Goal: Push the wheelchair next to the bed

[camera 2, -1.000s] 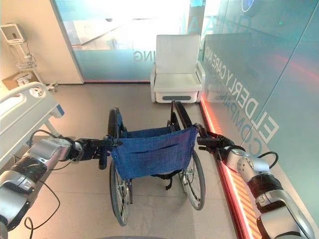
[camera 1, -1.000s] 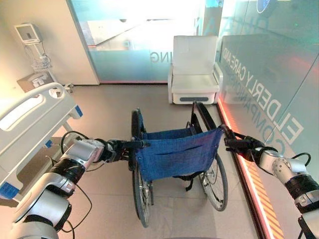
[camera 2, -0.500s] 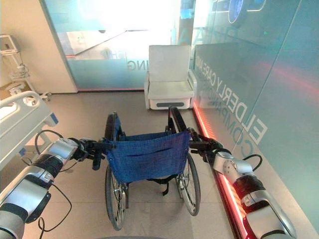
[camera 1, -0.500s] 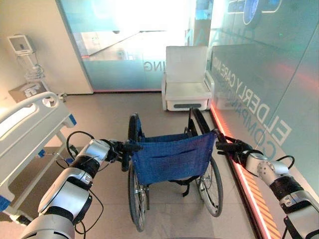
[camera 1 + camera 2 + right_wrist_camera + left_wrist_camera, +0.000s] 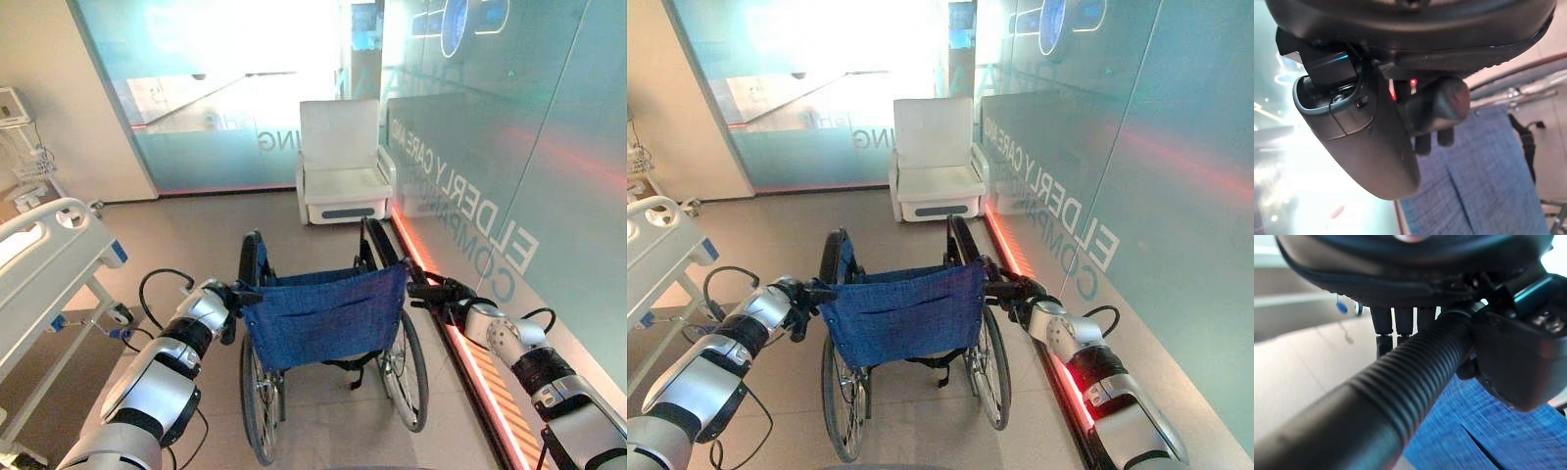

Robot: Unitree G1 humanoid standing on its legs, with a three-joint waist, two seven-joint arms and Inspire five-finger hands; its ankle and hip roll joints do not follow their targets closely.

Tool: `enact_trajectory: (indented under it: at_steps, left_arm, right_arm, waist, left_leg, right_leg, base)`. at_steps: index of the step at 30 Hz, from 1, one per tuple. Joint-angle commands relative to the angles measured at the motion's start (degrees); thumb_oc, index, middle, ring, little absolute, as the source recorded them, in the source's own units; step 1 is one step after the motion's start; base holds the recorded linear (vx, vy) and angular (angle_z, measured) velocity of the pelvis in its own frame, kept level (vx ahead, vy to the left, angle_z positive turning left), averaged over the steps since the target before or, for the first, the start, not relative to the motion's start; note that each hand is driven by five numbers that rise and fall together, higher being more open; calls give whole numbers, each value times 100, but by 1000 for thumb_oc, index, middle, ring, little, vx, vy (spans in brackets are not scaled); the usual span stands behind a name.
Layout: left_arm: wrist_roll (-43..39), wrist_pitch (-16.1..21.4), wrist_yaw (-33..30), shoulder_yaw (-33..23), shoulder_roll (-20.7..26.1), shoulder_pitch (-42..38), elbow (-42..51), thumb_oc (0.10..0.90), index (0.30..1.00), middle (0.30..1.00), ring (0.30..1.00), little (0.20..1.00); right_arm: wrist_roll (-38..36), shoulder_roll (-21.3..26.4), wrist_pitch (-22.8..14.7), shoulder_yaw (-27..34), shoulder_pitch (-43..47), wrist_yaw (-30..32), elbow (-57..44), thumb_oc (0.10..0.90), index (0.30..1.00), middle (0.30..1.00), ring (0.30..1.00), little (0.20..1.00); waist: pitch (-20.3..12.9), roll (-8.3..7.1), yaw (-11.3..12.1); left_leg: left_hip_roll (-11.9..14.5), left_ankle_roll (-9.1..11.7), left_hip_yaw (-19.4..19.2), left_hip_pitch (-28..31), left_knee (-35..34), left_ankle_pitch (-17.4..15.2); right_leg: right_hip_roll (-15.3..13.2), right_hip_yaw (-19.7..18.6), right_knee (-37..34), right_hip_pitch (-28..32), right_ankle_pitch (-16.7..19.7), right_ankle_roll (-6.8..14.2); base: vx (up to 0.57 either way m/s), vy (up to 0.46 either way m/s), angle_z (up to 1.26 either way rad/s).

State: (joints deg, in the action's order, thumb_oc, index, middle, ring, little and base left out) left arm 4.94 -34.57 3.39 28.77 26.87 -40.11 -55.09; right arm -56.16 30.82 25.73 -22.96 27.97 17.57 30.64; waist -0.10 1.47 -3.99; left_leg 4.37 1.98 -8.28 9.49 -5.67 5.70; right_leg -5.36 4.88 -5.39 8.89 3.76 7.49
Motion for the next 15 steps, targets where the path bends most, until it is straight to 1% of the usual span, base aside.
enact_trajectory:
  at_steps: [1, 2, 3, 4, 6, 7, 8, 9, 10, 11, 12, 13, 14, 15]
  left_arm:
    - [-209, 525, -241, 1388, -2004, -71, -755, 400, 300, 300, 300, 300]
    - [-474, 543, -298, 1399, -2009, -69, -742, 400, 300, 300, 300, 300]
    - [-936, 583, -370, 1339, -2066, -38, -766, 400, 300, 300, 300, 300]
    - [-1831, 741, -546, 1175, -2181, 46, -757, 400, 300, 300, 300, 300]
    - [-2685, 835, -695, 1015, -2267, 142, -696, 400, 300, 300, 300, 300]
    - [-3122, 973, -727, 860, -2328, 212, -651, 400, 300, 300, 300, 300]
    - [-4036, 1115, -803, 635, -2427, 340, -503, 400, 300, 300, 300, 300]
    - [-4341, 1160, -891, 461, -2508, 439, -356, 400, 300, 300, 300, 300]
    - [-4931, 1298, -956, 348, -2578, 568, -111, 400, 300, 300, 300, 300]
    - [-5456, 1340, -961, 271, -2635, 661, 57, 400, 300, 300, 300, 300]
    - [-6078, 1412, -1053, 187, -2719, 824, 414, 400, 300, 300, 300, 300]
    - [-6514, 1440, -1047, 150, -2774, 929, 659, 400, 300, 300, 300, 300]
    - [-7366, 1532, -1087, 74, -2865, 1114, 1029, 400, 300, 300, 300, 300]
    - [-7929, 1657, -913, 20, -2926, 1230, 1263, 400, 300, 300, 300, 300]
  right_arm:
    - [-553, -1688, -580, -36, 2201, -1179, -1366, 400, 300, 300, 300, 300]
    - [-556, -1701, -596, -46, 2205, -1168, -1370, 400, 300, 300, 300, 300]
    - [-576, -1687, -608, -40, 2210, -1182, -1367, 400, 300, 300, 300, 300]
    - [-634, -1663, -646, -16, 2205, -1258, -1335, 400, 300, 300, 300, 300]
    - [-606, -1655, -640, 12, 2180, -1308, -1331, 400, 300, 300, 300, 300]
    - [-608, -1647, -642, 43, 2168, -1360, -1325, 400, 300, 300, 300, 300]
    - [-594, -1650, -646, 73, 2139, -1360, -1358, 400, 300, 300, 300, 300]
    - [-582, -1633, -635, 115, 2118, -1392, -1368, 400, 300, 300, 300, 300]
    - [-579, -1633, -632, 136, 2080, -1363, -1436, 400, 300, 300, 300, 300]
    - [-554, -1631, -629, 150, 2053, -1348, -1494, 400, 300, 300, 300, 300]
    - [-560, -1603, -615, 182, 2010, -1333, -1593, 400, 300, 300, 300, 300]
    - [-553, -1592, -599, 202, 1971, -1299, -1683, 400, 300, 300, 300, 300]
    - [-548, -1559, -609, 225, 1907, -1273, -1814, 400, 300, 300, 300, 300]
    - [-563, -1558, -611, 232, 1846, -1186, -1970, 400, 300, 300, 300, 300]
  waist:
    - [746, -337, -79]
    - [748, -341, -82]
    - [741, -349, -82]
    - [725, -356, -80]
    - [709, -350, -78]
    - [697, -349, -75]
    - [684, -350, -71]
    - [678, -350, -63]
    - [673, -349, -59]
    - [672, -349, -50]
    - [675, -345, -31]
    - [679, -343, -19]
    - [696, -336, 5]
    - [708, -337, 14]
  left_leg:
    - [-602, -286, 42, 174, 132, -892]
    - [-599, -280, 42, 173, 135, -892]
    - [-596, -274, 40, 173, 136, -891]
    - [-580, -261, 18, 181, 136, -891]
    - [-569, -248, 8, 192, 130, -892]
    - [-563, -240, -4, 201, 126, -895]
    - [-546, -220, -18, 222, 114, -892]
    - [-538, -220, -25, 237, 111, -902]
    - [-530, -215, -32, 256, 106, -909]
    - [-524, -213, -40, 261, 103, -911]
    - [-510, -212, -48, 270, 98, -915]
    - [-502, -211, -49, 271, 94, -913]
    - [-493, -217, -46, 270, 89, -915]
    - [-491, -225, -41, 270, 78, -917]
  right_leg:
    - [217, 89, 71, 128, -383, -108]
    - [215, 89, 74, 127, -384, -109]
    - [215, 101, 74, 126, -384, -114]
    - [215, 135, 68, 138, -391, -125]
    - [214, 160, 64, 147, -397, -129]
    - [212, 176, 63, 152, -403, -131]
    - [206, 212, 67, 164, -406, -130]
    - [207, 226, 72, 171, -415, -141]
    - [204, 249, 77, 185, -423, -145]
    - [200, 267, 80, 187, -424, -146]
    - [192, 299, 85, 190, -426, -149]
    - [190, 316, 87, 190, -424, -153]
    - [182, 341, 88, 188, -420, -161]
    - [179, 353, 91, 185, -416, -163]
  base:
    - [0, 0, 0]
    - [-30, -4, -3]
    - [0, 0, 0]
    - [0, 0, 0]
    - [0, 0, 0]
    - [0, 0, 0]
    - [5, 33, 0]
    - [13, 37, 1]
    - [13, 35, 1]
    - [6, 42, 0]
    - [-4, 37, -3]
    - [-19, 46, -6]
    - [-29, 46, -9]
    - [-35, 47, -8]
